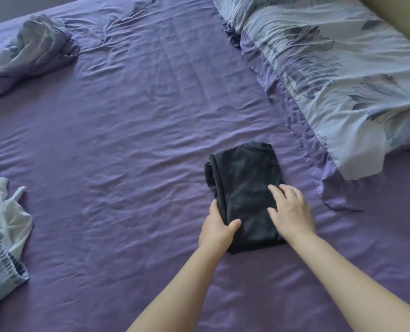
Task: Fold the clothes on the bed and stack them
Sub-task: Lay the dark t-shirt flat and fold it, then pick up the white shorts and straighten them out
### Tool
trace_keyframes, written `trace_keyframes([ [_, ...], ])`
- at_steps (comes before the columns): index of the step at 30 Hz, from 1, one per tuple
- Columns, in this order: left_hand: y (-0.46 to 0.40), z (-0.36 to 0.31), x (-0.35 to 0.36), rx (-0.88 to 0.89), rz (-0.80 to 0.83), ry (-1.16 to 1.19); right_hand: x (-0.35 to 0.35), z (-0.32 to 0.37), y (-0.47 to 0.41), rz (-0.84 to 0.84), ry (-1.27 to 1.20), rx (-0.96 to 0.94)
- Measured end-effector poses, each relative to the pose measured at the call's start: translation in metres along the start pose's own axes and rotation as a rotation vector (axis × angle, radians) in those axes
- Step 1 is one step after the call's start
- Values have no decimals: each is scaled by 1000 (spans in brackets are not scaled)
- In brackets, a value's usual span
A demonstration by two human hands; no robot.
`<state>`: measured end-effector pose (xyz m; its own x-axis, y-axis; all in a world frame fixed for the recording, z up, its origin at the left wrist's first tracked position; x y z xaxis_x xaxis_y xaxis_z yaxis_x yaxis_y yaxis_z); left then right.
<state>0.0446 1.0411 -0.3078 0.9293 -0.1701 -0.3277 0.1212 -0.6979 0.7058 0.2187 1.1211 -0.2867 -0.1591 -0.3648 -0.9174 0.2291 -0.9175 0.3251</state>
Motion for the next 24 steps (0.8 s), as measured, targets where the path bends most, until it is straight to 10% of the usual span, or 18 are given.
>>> trace_keyframes([
  [12, 76, 76, -64, -173, -41, -478, 49, 116, 84, 122, -18, -170],
  [24, 190, 220, -148, -337, -74, -406, 105, 259, 162, 291, 8, -446],
])
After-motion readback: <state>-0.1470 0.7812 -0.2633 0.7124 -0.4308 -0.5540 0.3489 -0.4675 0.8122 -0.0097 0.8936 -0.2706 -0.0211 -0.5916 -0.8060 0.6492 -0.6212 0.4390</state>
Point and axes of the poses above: each hand's wrist, its own y-axis away from the middle knuckle, its own x-axis out of the palm, z = x × y, the point moved 7 cm from there along -y, towards the middle knuckle, and after that the axes turned 10 degrees about z, right-handed, at the moved point
